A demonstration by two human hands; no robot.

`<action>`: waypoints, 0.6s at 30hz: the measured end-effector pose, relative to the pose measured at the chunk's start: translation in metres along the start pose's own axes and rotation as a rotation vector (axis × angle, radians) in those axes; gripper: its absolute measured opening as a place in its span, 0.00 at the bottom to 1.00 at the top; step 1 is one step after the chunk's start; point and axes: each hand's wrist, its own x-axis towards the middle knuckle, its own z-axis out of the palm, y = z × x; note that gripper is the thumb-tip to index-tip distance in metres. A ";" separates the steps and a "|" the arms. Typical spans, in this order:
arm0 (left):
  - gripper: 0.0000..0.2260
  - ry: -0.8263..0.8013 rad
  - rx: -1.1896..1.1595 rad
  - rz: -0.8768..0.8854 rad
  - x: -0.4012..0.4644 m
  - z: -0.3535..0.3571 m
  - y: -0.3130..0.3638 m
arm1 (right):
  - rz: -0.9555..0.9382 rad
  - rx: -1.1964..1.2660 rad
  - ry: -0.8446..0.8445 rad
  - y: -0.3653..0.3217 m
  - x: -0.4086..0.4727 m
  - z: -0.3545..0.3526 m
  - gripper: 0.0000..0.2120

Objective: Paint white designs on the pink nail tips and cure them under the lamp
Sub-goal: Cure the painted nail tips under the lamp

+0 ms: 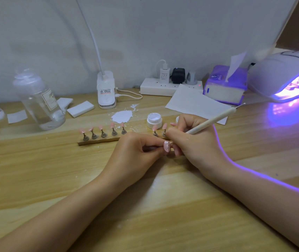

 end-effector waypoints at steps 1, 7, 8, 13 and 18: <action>0.09 -0.003 -0.001 0.001 0.000 0.000 0.000 | -0.001 -0.001 -0.004 0.000 0.000 0.000 0.18; 0.08 -0.009 -0.020 -0.011 -0.001 0.000 0.001 | 0.008 0.007 0.015 -0.001 0.000 0.000 0.18; 0.08 -0.004 -0.022 -0.019 0.000 0.001 0.001 | 0.020 0.033 0.025 -0.001 0.000 -0.001 0.18; 0.06 0.003 -0.021 -0.043 0.000 0.001 -0.001 | 0.071 0.088 0.023 0.001 0.001 -0.004 0.18; 0.06 -0.011 -0.020 -0.026 0.000 0.001 -0.001 | 0.023 0.045 0.000 0.002 0.001 -0.002 0.19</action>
